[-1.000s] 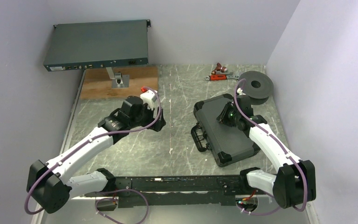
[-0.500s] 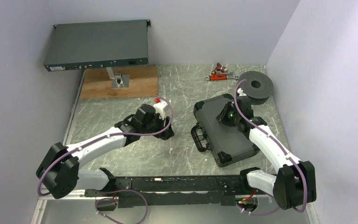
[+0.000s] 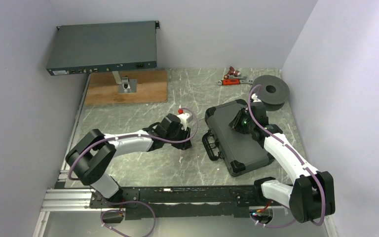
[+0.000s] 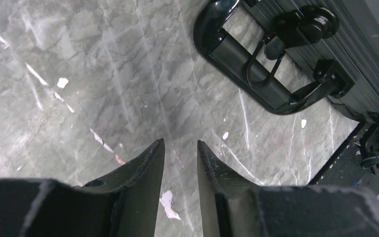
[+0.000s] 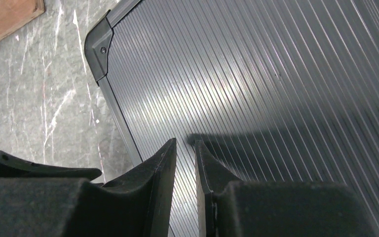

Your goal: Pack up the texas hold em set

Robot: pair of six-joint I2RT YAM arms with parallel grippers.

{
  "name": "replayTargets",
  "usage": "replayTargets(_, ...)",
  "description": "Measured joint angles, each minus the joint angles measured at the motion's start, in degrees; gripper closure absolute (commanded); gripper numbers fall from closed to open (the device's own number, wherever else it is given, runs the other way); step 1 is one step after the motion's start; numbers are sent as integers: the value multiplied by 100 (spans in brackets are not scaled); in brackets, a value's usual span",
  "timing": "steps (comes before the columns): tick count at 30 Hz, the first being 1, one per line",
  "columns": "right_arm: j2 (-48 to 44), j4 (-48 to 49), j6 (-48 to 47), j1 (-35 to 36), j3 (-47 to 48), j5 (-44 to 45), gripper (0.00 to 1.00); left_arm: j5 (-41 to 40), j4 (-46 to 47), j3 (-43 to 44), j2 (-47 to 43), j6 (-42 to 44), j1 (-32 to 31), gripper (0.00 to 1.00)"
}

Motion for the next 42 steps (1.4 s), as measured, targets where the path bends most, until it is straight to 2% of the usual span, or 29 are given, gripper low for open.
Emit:
replayTargets(6, 0, 44, 2, 0, -44, -2, 76, 20, 315, 219, 466, -142, -83, 71)
replayTargets(19, -118, 304, 195, -7, -267, 28, 75, 85, 634, 507, 1008, -302, -212, 73)
replayTargets(30, -116, 317, 203, -7, -269, 31, 75, 168, 697, 789, 1386, -389, -428, 77)
replayTargets(42, -111, 321, 205, -7, -269, 28, 75, 197, 737, 986, 1561, -442, -525, 85)
